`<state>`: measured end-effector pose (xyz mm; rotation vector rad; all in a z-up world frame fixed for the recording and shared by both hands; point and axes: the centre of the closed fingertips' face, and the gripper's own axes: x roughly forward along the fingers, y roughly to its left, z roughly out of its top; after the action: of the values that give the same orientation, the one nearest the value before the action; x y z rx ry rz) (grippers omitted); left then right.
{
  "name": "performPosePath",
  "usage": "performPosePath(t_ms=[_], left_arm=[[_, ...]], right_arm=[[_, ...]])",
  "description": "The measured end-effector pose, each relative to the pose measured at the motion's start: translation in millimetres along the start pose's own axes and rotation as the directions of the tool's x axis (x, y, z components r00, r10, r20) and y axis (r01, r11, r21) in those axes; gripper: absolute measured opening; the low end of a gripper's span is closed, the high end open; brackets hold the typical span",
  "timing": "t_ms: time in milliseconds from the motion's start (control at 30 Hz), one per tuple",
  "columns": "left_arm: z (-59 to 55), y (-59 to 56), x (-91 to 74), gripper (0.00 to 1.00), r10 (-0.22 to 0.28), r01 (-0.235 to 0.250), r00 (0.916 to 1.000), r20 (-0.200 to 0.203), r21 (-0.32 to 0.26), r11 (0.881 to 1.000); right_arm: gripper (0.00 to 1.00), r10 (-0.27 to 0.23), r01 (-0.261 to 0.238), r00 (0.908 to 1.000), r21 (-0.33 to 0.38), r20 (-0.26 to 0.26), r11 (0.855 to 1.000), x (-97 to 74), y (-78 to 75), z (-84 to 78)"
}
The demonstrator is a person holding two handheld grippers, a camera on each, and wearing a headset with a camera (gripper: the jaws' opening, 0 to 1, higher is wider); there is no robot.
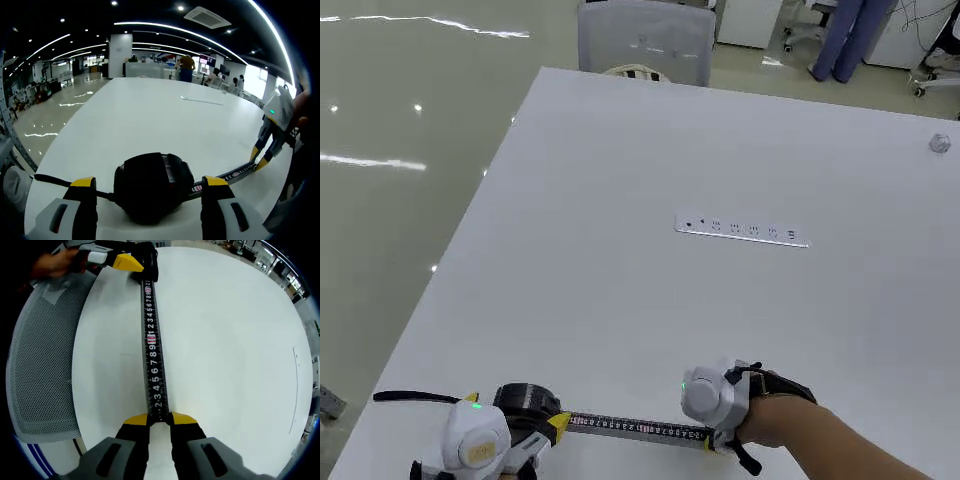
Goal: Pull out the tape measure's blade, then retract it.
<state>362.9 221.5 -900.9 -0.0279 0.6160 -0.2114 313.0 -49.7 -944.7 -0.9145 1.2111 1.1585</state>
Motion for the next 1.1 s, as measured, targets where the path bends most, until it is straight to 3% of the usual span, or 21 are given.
performPosePath(t_ms=[167,400,467,500,667,867,1033,1100], left_arm=[[3.5,-3.3,3.9,0.79,0.002,-0.002,1.0,0.004,0.001,1.0],[5.4,-1.7,7.9,0.71,0.015,-0.015,0.9999,-0.003,-0.01,1.0],[3.9,-7.4,10.4,0.66,-0.008,0.008,0.9996,-0.026,0.002,1.0],[4.8,-5.0,10.0,0.65,-0.001,0.001,0.9997,-0.024,0.01,1.0],[2.4,-5.7,9.6,0.64,-0.014,0.014,0.9986,-0.051,0.002,1.0],[2.6,-6.5,9.5,0.64,-0.007,0.007,0.9984,-0.056,0.008,1.0],[4.2,-9.6,10.5,0.68,-0.023,0.023,0.9988,-0.043,0.0,1.0],[6.3,-13.2,12.2,0.73,-0.029,0.03,0.999,-0.033,0.033,0.999]], right_arm=[[0.15,-0.007,0.006,0.9995,0.037,0.031,0.999,-1.0,-0.2,-0.6],[0.15,-0.013,0.012,0.9996,0.053,0.025,0.999,-1.4,0.3,0.5],[0.15,-0.013,0.012,0.9997,0.056,0.019,0.998,-1.2,0.0,0.5],[0.15,-0.013,0.012,0.9997,0.057,0.019,0.998,-1.2,-0.1,0.5],[0.15,-0.017,0.016,0.9996,0.056,0.023,0.998,-0.4,-0.3,0.6],[0.15,-0.018,0.017,0.9996,0.056,0.022,0.998,-1.8,0.5,0.8],[0.15,-0.019,0.018,0.9995,0.052,0.023,0.998,-0.3,-0.4,0.2],[0.15,-0.019,0.017,0.9996,0.05,0.022,0.999,-0.4,-0.3,0.2]])
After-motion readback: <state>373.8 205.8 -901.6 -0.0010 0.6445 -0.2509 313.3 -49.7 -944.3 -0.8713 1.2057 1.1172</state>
